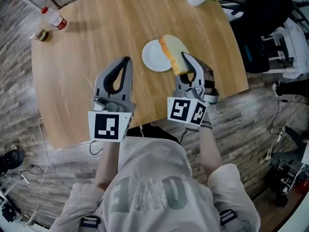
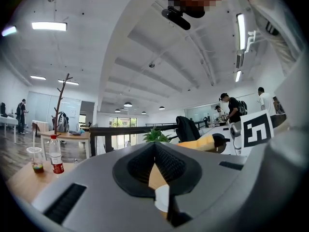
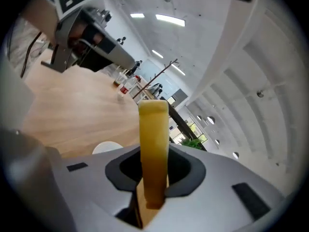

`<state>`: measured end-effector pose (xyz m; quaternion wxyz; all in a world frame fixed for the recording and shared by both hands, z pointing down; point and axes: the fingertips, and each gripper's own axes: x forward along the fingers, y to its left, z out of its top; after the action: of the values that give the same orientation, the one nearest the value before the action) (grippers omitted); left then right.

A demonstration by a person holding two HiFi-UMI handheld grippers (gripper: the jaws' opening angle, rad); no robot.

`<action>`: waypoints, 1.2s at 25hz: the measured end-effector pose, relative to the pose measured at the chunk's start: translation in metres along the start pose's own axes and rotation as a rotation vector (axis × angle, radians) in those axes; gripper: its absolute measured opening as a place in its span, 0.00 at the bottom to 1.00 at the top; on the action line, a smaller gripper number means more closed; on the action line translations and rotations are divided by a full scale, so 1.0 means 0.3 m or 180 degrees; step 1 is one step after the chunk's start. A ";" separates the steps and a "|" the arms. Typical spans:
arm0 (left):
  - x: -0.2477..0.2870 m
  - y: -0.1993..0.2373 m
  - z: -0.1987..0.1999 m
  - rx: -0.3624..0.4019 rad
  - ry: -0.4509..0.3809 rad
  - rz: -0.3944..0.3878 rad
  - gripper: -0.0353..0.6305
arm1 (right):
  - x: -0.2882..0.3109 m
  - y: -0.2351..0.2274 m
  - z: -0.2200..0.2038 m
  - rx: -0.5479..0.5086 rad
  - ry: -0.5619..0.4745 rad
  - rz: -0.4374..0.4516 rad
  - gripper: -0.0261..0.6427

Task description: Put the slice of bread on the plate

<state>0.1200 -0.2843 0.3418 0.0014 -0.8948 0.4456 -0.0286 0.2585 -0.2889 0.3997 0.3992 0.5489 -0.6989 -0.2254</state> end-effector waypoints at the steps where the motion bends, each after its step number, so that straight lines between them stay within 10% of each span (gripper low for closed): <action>1: 0.001 0.004 -0.015 -0.0001 0.0032 -0.0001 0.06 | 0.019 0.021 -0.005 -0.0177 0.0027 0.0004 0.17; 12: -0.005 0.056 -0.131 -0.0170 0.0188 0.0114 0.06 | 0.290 0.276 -0.144 -0.1523 0.0218 0.0344 0.18; 30: -0.018 0.050 -0.245 -0.0447 0.0400 0.0128 0.06 | 0.410 0.379 -0.302 -0.1621 0.0685 0.0482 0.18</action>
<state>0.1009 -0.2875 0.4144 -0.0886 -0.8800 0.4636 -0.0534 0.2551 -0.3605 0.5761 0.6118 0.3980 -0.6124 -0.3037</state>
